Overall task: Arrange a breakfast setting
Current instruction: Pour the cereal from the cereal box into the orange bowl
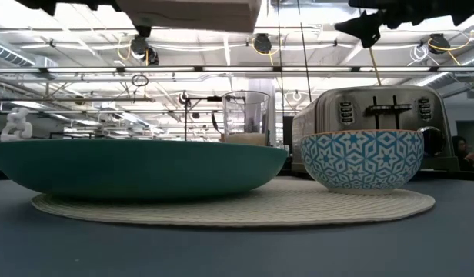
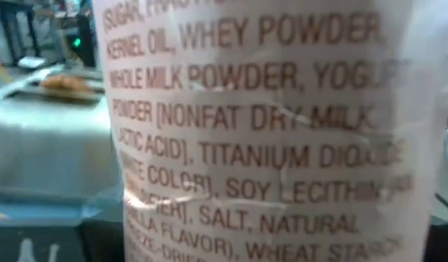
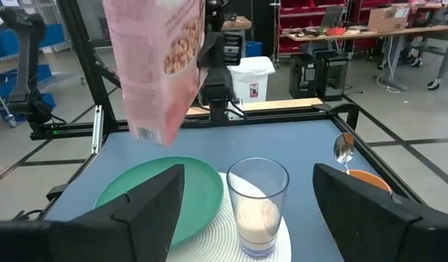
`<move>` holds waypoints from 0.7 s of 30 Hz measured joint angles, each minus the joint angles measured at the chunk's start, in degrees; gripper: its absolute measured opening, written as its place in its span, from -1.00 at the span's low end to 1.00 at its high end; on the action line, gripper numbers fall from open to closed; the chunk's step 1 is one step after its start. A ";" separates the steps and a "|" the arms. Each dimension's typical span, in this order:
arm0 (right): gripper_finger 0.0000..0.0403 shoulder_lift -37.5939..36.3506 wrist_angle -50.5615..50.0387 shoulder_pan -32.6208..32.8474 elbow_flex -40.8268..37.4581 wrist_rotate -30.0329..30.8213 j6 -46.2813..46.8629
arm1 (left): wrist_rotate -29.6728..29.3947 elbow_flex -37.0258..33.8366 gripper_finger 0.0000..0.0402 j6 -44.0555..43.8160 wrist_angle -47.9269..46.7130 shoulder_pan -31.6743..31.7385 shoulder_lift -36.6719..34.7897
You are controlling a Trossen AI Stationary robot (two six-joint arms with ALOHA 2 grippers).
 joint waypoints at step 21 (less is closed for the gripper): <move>0.48 -2.54 0.49 0.02 -4.19 -0.03 2.82 | -20.50 13.04 0.20 -21.70 -33.80 -22.35 3.59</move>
